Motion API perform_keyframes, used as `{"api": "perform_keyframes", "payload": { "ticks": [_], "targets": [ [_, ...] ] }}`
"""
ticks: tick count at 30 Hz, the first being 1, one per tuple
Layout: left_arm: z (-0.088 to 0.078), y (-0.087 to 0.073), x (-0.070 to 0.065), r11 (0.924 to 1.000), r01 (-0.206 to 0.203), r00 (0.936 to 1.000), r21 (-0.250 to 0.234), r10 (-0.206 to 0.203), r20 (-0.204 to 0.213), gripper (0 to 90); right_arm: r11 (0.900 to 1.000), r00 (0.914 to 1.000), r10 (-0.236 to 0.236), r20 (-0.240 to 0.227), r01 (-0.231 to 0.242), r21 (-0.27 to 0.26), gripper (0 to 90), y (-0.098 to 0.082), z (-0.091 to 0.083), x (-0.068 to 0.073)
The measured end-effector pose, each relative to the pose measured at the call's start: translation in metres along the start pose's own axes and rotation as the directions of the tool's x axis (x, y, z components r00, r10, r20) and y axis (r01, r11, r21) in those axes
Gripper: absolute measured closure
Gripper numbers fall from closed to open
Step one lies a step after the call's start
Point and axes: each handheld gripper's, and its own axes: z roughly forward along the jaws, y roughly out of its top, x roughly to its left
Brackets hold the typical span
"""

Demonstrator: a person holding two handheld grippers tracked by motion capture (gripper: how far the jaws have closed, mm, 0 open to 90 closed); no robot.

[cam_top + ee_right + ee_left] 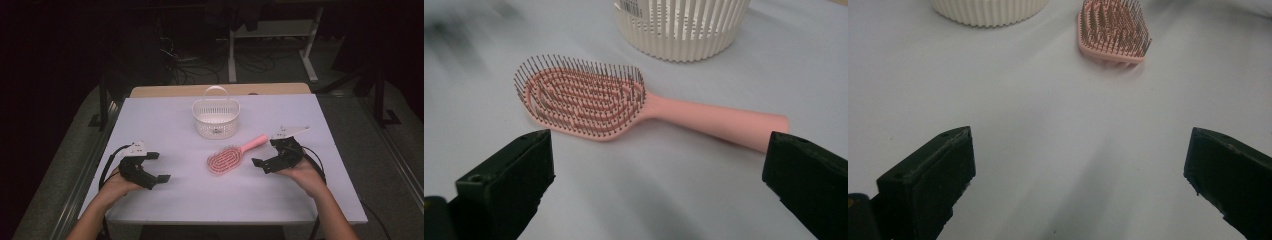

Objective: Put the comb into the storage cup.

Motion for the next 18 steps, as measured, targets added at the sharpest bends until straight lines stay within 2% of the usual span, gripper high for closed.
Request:
{"api": "perform_keyframes", "payload": {
  "ticks": [18],
  "targets": [
    [-0.001,0.0,-0.001,1.0,-0.002,1.0,-0.005,0.002,0.002,0.0,1.0,0.9998,-0.022,0.002,0.022,-0.003,2.4,0.02,0.005,-0.007]
  ]
}}
